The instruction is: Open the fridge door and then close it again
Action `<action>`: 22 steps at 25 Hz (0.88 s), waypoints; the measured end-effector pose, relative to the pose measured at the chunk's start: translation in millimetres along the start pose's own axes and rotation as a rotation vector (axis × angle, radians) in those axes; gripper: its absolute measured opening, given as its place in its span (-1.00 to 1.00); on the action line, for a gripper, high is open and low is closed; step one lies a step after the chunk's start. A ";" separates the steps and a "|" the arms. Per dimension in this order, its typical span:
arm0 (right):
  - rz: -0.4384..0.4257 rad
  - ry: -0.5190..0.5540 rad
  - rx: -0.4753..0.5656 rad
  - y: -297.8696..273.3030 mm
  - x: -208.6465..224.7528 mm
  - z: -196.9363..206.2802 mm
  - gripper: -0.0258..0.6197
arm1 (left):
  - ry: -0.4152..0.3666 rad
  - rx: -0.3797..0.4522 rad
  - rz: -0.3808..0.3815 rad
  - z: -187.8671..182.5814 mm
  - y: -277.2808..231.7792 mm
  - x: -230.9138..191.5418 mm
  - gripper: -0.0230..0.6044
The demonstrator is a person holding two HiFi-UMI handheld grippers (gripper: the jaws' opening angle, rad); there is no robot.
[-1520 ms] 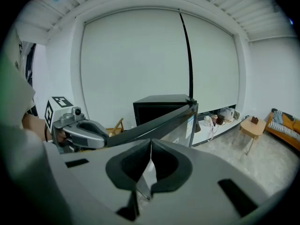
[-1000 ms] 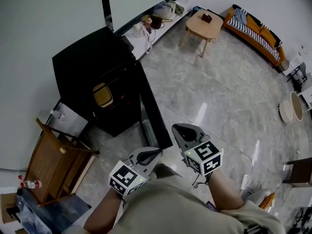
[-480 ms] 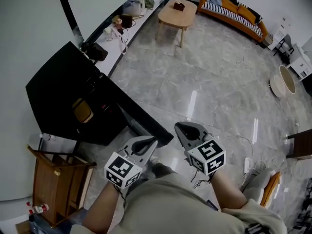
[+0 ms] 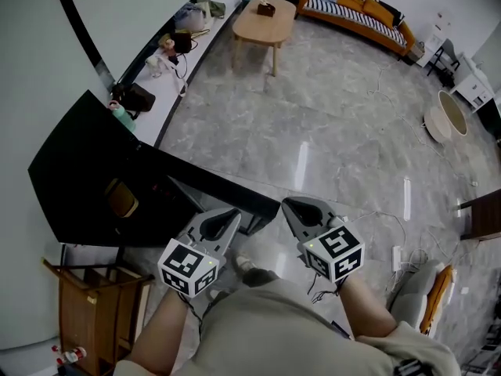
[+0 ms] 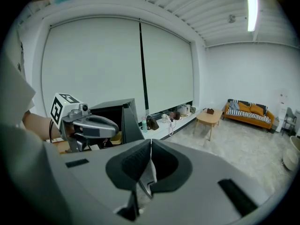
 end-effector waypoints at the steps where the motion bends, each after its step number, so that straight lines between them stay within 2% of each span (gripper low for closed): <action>1: 0.003 -0.002 0.002 0.5 2.9 -0.3 -0.93 | -0.009 0.009 -0.009 -5.0 -2.7 -1.0 -0.87; 4: 0.012 -0.009 0.001 1.3 11.2 0.9 -0.93 | -0.056 0.015 -0.059 -17.7 -14.1 -5.9 -0.87; 6: 0.015 -0.013 -0.002 -0.3 16.8 0.7 -0.93 | -0.166 -0.004 -0.086 -24.9 -23.0 -8.1 -0.84; 8: 0.016 -0.015 0.000 -2.5 23.1 -0.8 -0.93 | -0.298 -0.038 -0.100 -30.2 -33.0 -9.1 -0.59; 10: 0.021 -0.019 0.003 -2.2 28.8 -0.6 -0.93 | -0.356 -0.068 -0.102 -31.8 -42.4 -9.6 -0.52; 17: 0.035 -0.035 0.008 3.9 43.5 5.0 -0.93 | -0.325 -0.065 -0.106 -36.4 -59.3 -10.9 -0.52; 22: 0.048 -0.053 0.010 0.9 55.8 5.8 -0.93 | -0.335 -0.073 -0.101 -43.3 -76.3 -16.3 -0.52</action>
Point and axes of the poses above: the fingertips, and each gripper's own axes: y backward along the fingers, x to its right, z out of its underside, the point moved 8 cm from there along y, backward along the fingers, and after that the axes turned 10 degrees about -z, right-handed, at the moved point
